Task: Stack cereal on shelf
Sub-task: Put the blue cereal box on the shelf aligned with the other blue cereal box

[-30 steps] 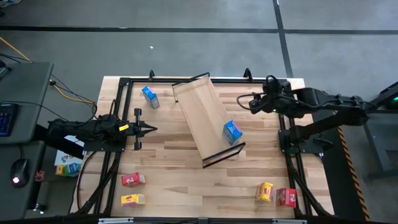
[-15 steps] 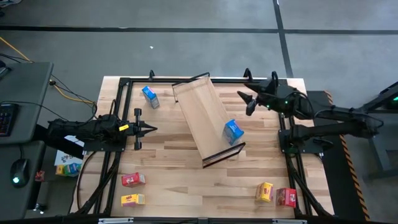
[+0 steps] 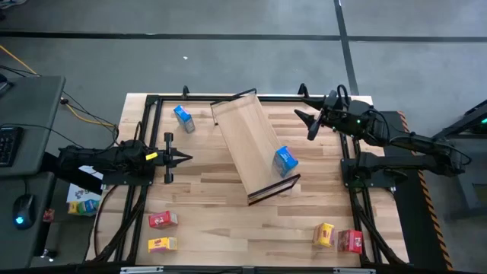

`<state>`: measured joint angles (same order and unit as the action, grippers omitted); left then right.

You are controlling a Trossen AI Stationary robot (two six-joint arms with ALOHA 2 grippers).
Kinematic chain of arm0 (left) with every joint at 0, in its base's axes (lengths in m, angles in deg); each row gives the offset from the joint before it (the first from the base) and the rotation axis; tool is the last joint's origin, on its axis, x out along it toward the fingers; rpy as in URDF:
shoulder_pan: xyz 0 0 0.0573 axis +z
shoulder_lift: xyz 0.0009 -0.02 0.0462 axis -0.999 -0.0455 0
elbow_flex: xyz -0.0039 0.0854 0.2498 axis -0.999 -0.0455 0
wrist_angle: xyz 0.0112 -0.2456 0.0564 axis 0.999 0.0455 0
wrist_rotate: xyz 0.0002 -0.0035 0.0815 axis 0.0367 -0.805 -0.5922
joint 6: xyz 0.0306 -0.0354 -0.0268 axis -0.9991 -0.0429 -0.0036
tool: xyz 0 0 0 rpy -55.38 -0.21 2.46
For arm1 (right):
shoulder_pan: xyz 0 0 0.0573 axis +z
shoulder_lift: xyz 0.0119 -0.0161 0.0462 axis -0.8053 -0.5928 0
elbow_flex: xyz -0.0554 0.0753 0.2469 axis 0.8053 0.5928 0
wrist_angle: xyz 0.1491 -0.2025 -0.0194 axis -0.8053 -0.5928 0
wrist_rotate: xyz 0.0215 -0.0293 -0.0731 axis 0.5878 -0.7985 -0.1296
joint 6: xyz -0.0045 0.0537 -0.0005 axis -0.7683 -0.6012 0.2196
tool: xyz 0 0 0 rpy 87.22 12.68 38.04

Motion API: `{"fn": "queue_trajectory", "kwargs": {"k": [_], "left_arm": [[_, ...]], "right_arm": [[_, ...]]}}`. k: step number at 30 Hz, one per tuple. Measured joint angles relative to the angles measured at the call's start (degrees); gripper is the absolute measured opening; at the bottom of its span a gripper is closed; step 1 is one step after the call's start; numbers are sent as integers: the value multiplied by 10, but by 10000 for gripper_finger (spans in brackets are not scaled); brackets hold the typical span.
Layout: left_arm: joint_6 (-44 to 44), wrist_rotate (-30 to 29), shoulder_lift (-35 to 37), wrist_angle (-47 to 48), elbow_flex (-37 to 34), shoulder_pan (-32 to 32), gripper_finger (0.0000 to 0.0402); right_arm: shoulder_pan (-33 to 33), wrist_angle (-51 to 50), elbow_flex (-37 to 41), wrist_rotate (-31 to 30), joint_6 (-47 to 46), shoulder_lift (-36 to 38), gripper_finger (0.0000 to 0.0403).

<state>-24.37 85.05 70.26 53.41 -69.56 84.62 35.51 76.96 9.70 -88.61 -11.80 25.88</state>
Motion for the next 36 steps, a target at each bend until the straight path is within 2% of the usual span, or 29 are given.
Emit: {"fn": "queue_trajectory", "kwargs": {"k": [32, 34, 36], "left_arm": [[1, 0, 0, -2, 0, 0, 0], [2, -1, 0, -19, 0, 0, 0], [31, -26, 0, -63, 0, 0, 1]], "right_arm": [[0, -13, 0, -8, 18, 0, 236], [0, -18, 0, -8, 19, 6, 236], [0, -27, 0, -8, 18, 15, 236]]}}
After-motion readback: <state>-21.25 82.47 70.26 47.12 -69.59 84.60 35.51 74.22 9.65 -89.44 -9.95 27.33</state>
